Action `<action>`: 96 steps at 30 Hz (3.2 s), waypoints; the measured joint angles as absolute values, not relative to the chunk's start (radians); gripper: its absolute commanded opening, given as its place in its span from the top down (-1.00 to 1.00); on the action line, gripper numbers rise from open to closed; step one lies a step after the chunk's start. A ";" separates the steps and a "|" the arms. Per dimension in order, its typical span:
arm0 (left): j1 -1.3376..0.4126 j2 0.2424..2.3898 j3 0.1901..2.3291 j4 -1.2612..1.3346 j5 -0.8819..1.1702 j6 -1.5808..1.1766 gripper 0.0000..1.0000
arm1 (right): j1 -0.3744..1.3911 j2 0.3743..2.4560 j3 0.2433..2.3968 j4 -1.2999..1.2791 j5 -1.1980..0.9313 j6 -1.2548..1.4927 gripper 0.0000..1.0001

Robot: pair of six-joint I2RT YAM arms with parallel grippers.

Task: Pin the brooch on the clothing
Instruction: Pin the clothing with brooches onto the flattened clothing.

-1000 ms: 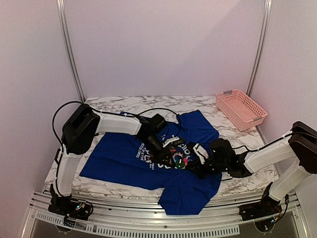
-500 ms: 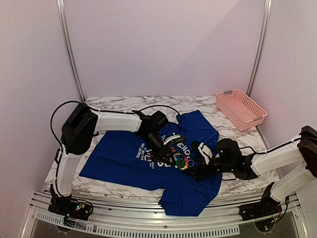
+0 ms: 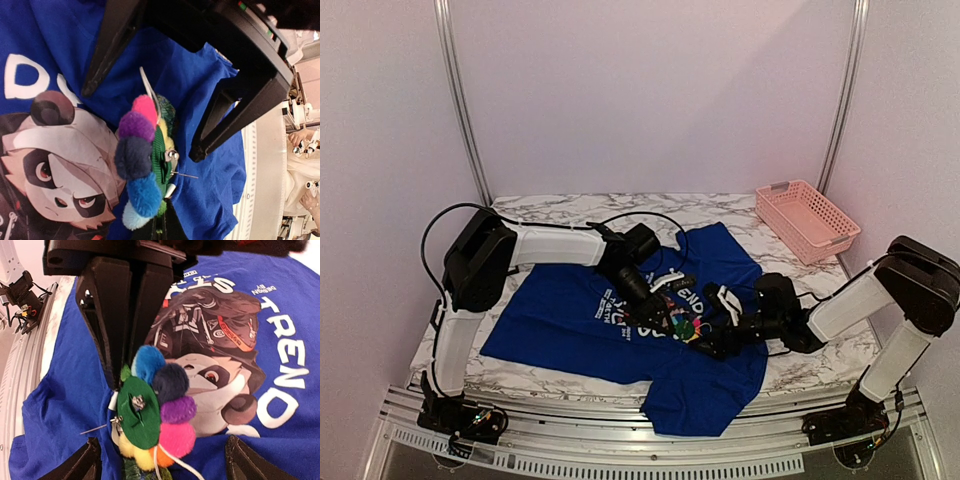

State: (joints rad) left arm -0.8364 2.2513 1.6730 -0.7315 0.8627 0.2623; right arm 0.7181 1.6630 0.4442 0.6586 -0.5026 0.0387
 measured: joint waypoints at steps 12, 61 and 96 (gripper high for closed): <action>-0.837 2.251 1.673 -0.731 0.862 0.262 1.00 | 0.715 1.749 0.504 0.697 -0.646 0.010 -0.45; -0.794 1.931 1.248 -0.327 0.694 0.695 -0.59 | 0.570 1.831 0.603 0.636 -1.038 0.263 1.00; -1.030 1.888 0.796 0.668 0.476 1.197 0.19 | 0.568 1.865 0.636 0.645 -1.093 0.516 1.00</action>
